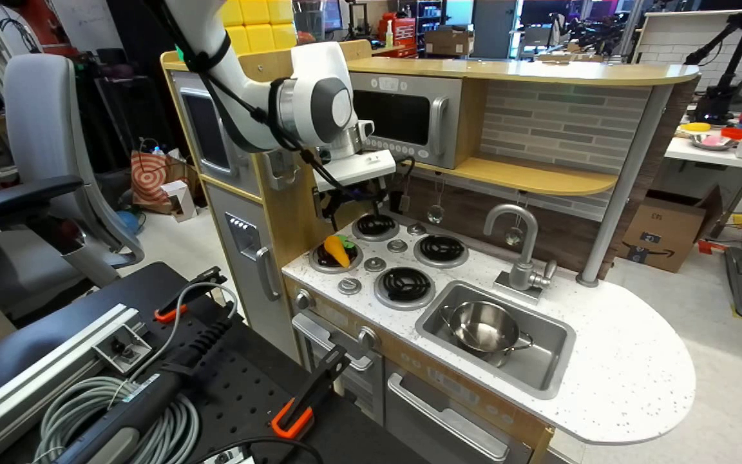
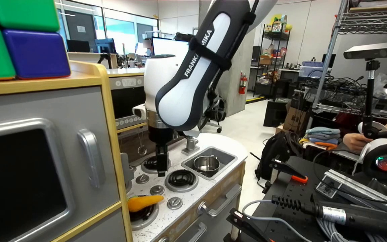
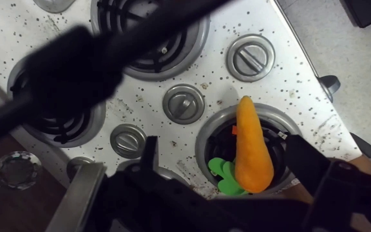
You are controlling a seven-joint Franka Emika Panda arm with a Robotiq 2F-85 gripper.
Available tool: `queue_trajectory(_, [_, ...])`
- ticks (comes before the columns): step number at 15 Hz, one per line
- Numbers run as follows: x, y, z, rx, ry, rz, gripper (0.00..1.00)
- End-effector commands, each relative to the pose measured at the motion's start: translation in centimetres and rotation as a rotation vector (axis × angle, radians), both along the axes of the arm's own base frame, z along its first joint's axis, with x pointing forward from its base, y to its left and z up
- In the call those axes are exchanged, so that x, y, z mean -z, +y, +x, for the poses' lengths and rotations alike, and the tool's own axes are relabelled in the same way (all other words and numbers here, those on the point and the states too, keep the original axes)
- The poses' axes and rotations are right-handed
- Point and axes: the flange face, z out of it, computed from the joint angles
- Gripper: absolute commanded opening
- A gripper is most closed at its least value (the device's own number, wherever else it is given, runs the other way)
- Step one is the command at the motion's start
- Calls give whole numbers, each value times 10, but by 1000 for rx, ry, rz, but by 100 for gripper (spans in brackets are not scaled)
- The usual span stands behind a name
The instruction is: Put the carrot plush inside the pot that is in the sink
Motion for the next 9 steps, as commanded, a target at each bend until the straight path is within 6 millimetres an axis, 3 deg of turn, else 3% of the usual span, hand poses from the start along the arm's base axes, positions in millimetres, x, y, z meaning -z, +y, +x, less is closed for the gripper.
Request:
queue_trajectory(1, [36,17,2,50,35,-13,100])
queue_trajectory(5, [64,24,-2,113,89,-5,100])
queue_trajectory(9, [88,34,-2,287,77,118,100])
